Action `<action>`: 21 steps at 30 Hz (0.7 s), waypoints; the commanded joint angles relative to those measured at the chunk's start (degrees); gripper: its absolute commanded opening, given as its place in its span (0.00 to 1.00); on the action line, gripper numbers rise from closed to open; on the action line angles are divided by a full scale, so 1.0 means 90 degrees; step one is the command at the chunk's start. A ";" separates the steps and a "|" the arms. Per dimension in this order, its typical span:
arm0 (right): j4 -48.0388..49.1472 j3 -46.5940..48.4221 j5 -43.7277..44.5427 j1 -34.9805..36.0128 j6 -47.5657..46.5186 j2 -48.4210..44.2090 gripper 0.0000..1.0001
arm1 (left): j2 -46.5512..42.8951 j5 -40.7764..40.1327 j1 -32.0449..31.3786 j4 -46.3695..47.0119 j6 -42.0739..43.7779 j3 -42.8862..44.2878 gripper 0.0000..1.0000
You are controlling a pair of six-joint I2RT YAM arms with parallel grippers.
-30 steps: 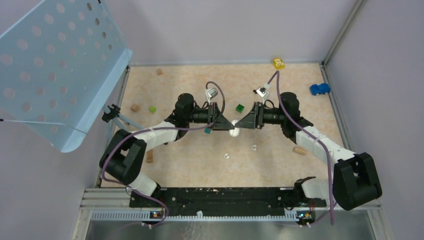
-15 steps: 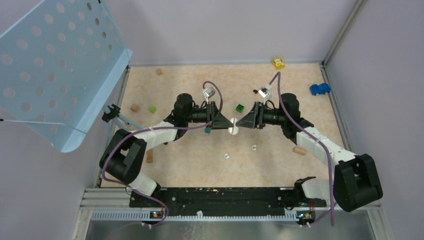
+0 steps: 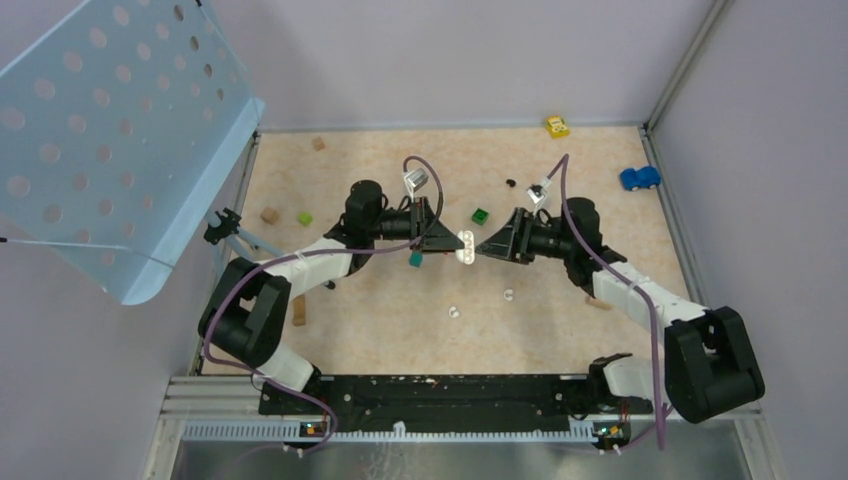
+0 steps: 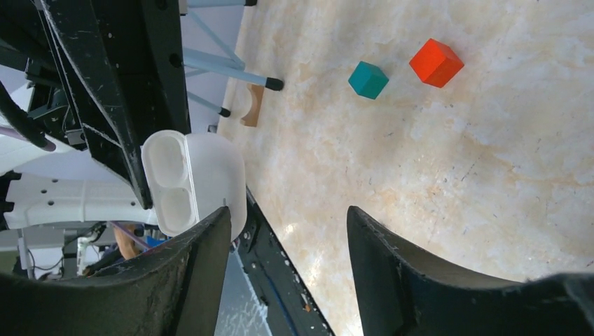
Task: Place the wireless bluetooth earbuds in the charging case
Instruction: Open the charging case to the charging case, then pass from the left arm to the right
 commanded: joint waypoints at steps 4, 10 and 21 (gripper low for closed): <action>0.0973 -0.0127 0.0247 0.0031 0.0745 -0.0384 0.62 | -0.0274 -0.0130 0.0025 -0.0306 0.0512 0.0422 0.00; 0.2009 -0.0514 0.0249 0.0031 0.1379 -0.0705 0.64 | -0.0295 -0.0186 0.0023 -0.0404 0.0562 0.0428 0.00; 0.2618 -0.0670 -0.0053 0.0289 0.1593 -0.0209 0.69 | -0.0241 -0.0143 0.0025 -0.0291 0.0468 0.0455 0.00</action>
